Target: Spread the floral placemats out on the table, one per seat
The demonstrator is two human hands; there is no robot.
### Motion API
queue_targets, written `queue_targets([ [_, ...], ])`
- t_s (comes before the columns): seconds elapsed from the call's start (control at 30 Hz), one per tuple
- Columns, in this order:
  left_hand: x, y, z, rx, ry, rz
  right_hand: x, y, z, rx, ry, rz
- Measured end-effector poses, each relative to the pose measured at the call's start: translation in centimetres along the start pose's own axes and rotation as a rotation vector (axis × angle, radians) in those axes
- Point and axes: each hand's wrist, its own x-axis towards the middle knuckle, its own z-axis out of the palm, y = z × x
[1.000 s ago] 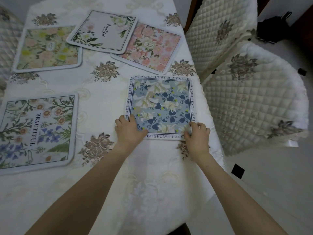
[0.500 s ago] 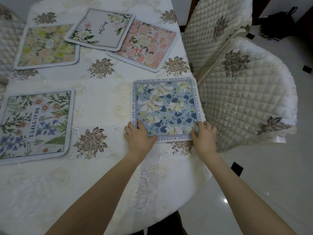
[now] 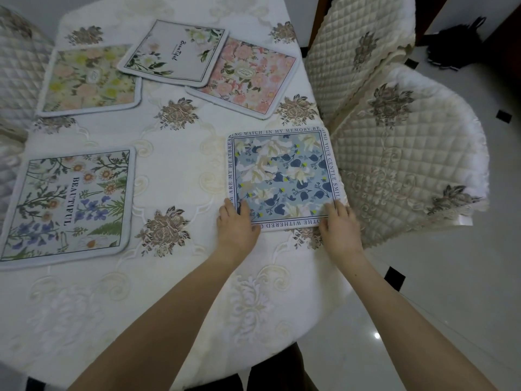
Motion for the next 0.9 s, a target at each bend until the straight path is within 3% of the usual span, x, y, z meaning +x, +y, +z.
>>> queue_targets([
  [0.23,-4.5,-0.7,-4.1,0.036,0.163,0.397,-6.0,-2.6,-3.0,0.103,0.158,-0.054],
  [0.47,-13.6,-1.0,-8.7,-0.001,0.291,0.707,-17.2,-5.2,-5.2,0.175,0.360,-0.081],
  [0.67,-21.4,-2.6,-10.0,-0.056,0.283,0.883,-28.0,-6.4,-3.7,0.249,0.428,-0.008],
  [0.9,-26.9,-4.6,-7.0,0.002,0.109,0.974,-37.3,-5.9,0.1,0.311,0.446,0.182],
])
